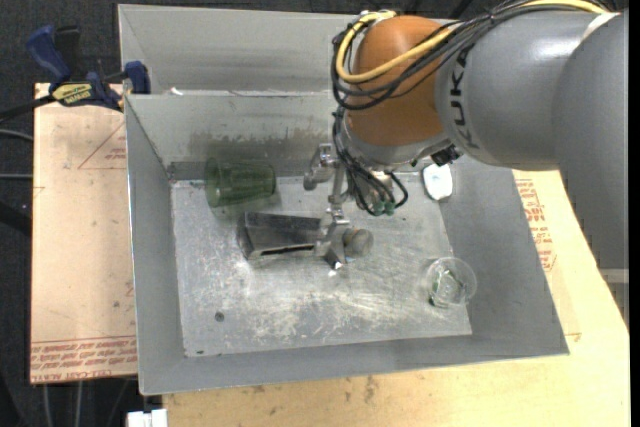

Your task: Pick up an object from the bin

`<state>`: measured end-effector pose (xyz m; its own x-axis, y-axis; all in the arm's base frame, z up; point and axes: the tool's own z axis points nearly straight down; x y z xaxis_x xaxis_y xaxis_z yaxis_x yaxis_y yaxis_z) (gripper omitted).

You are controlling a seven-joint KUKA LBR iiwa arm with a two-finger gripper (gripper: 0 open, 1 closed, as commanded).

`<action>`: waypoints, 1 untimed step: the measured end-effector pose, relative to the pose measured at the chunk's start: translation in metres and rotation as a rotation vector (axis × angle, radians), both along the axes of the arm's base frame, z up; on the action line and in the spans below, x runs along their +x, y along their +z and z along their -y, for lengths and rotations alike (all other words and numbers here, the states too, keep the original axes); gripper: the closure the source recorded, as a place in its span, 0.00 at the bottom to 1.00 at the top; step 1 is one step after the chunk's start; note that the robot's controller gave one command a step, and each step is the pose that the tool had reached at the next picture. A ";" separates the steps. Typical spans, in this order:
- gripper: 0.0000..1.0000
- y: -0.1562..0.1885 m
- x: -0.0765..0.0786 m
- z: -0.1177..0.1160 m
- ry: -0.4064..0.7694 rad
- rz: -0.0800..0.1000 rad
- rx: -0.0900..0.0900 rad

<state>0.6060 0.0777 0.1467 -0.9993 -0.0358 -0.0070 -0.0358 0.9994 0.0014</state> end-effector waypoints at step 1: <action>0.00 -0.014 -0.014 -0.022 -0.067 -0.013 -0.001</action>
Offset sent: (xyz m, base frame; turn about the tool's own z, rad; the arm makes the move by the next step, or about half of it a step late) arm -0.0148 0.0220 -0.0209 -0.0722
